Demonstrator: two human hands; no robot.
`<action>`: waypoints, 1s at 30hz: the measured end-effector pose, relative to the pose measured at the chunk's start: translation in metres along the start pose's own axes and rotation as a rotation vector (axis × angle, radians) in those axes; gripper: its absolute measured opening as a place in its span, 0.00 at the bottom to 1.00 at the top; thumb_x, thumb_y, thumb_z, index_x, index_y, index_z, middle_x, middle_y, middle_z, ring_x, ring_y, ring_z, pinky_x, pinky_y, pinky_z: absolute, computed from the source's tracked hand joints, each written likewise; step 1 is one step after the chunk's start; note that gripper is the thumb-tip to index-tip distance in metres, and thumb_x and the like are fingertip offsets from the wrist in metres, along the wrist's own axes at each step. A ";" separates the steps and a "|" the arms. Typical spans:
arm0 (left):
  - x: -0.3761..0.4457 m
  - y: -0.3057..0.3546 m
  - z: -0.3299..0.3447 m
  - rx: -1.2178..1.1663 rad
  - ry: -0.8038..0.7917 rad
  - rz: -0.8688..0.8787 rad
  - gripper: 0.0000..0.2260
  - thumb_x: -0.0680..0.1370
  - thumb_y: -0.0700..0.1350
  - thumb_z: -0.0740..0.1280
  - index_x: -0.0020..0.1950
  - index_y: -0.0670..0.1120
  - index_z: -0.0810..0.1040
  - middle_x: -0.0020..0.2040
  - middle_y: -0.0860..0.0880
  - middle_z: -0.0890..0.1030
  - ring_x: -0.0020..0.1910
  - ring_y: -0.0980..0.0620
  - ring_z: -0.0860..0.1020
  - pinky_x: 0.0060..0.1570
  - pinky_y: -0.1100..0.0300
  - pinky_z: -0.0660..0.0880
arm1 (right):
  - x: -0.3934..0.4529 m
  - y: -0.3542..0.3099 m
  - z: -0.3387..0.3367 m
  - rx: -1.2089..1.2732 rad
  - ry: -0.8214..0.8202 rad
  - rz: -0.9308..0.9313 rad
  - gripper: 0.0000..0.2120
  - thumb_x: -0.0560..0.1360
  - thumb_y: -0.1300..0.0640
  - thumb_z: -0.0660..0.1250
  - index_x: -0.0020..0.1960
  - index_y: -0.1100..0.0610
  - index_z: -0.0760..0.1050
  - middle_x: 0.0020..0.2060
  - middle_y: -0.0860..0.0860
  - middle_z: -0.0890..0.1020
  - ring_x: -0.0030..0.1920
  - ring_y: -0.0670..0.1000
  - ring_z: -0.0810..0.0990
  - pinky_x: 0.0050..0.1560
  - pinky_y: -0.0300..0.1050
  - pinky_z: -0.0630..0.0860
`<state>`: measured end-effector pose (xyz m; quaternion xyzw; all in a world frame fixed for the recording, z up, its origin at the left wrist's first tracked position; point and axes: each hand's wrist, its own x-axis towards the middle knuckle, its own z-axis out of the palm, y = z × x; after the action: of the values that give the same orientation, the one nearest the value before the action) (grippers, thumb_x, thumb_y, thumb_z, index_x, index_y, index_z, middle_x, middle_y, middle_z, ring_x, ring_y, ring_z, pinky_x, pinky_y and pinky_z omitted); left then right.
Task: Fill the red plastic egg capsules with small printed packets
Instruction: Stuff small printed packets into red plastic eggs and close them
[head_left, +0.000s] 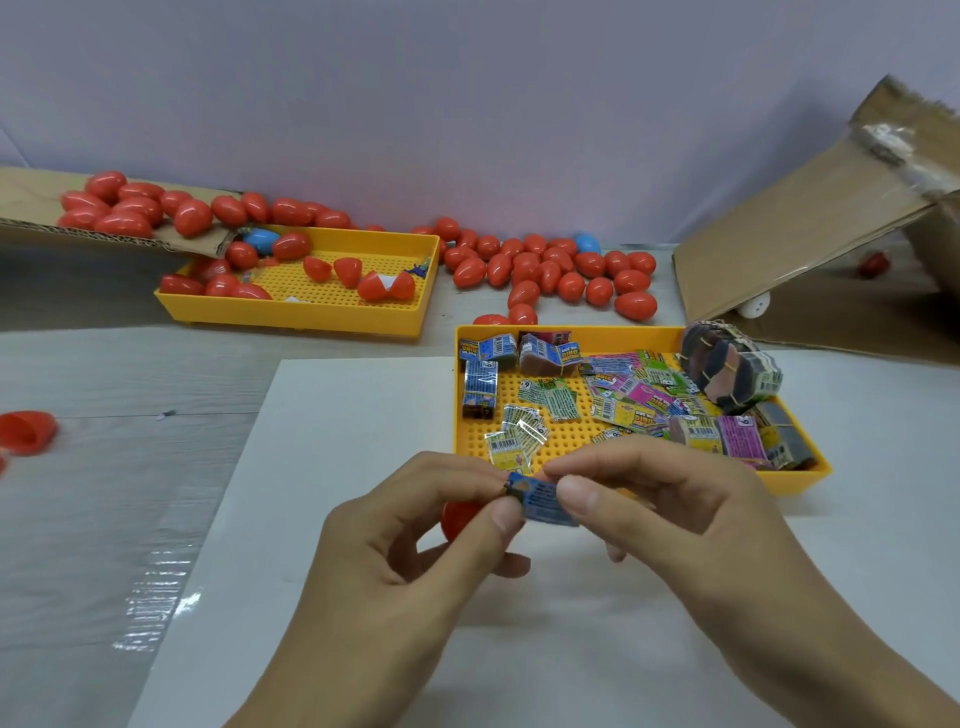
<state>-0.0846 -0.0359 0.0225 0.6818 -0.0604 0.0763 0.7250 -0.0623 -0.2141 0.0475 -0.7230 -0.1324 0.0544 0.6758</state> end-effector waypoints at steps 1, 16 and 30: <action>0.000 0.000 0.000 -0.006 0.006 -0.008 0.06 0.68 0.41 0.74 0.42 0.40 0.86 0.45 0.41 0.82 0.41 0.41 0.82 0.37 0.54 0.83 | 0.000 0.000 0.000 -0.020 -0.020 -0.019 0.05 0.66 0.51 0.76 0.42 0.50 0.86 0.40 0.48 0.86 0.39 0.41 0.82 0.36 0.36 0.77; 0.001 0.001 -0.002 -0.012 -0.020 0.015 0.08 0.64 0.48 0.76 0.37 0.44 0.85 0.43 0.44 0.82 0.36 0.49 0.81 0.34 0.57 0.81 | -0.001 0.000 -0.001 0.026 -0.052 -0.052 0.06 0.64 0.48 0.75 0.35 0.51 0.84 0.45 0.48 0.84 0.44 0.46 0.83 0.35 0.41 0.77; 0.000 0.001 -0.002 -0.113 -0.089 -0.021 0.09 0.66 0.46 0.74 0.40 0.42 0.87 0.47 0.40 0.82 0.41 0.41 0.82 0.36 0.56 0.81 | 0.001 -0.002 -0.002 0.266 -0.184 0.230 0.13 0.62 0.50 0.74 0.37 0.60 0.85 0.48 0.46 0.83 0.45 0.46 0.80 0.39 0.40 0.76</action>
<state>-0.0845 -0.0340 0.0234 0.6431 -0.0896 0.0348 0.7598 -0.0610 -0.2157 0.0501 -0.6295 -0.1018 0.2140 0.7400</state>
